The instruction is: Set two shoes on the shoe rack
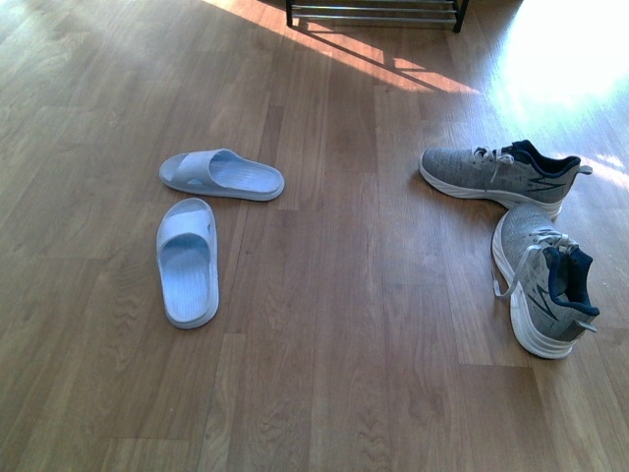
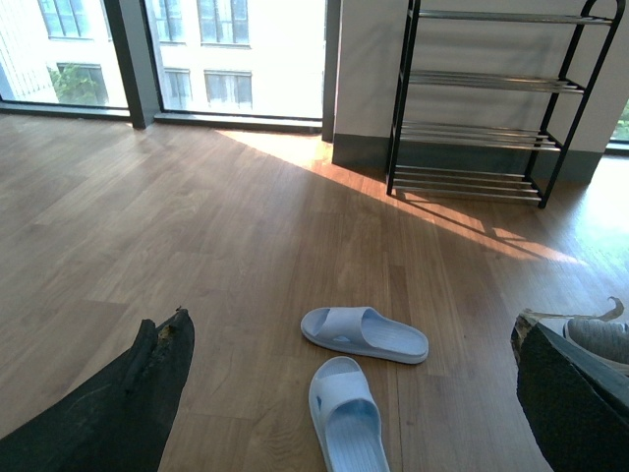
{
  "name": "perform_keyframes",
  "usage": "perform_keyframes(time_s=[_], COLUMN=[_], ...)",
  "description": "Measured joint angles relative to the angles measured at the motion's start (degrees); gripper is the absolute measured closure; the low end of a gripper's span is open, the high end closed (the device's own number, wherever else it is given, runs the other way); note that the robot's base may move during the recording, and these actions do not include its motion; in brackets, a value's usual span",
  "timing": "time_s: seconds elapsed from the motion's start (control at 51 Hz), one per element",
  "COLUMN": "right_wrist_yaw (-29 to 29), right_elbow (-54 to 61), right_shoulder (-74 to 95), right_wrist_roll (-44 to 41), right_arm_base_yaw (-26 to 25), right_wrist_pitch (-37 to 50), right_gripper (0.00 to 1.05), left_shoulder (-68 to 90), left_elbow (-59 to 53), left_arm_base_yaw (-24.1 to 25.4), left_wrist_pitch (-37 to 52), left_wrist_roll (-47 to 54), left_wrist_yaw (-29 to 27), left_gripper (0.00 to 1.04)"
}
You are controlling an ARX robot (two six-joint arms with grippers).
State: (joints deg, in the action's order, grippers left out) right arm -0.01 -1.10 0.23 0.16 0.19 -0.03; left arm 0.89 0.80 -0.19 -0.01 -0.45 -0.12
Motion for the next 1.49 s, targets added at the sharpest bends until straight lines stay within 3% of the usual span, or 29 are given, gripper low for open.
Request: perform_keyframes(time_s=[1.49], right_wrist_yaw=[-0.02], right_elbow=[0.0], right_shoulder=[0.0], right_wrist_roll=[0.0], right_arm_base_yaw=[0.0], right_wrist_pitch=[0.0], right_gripper=[0.09], left_shoulder=[0.0], left_elbow=[0.0], left_arm_base_yaw=[0.0], left_wrist_pitch=[0.0], left_wrist_roll=[0.0], left_wrist_yaw=[0.0], left_gripper=[0.09])
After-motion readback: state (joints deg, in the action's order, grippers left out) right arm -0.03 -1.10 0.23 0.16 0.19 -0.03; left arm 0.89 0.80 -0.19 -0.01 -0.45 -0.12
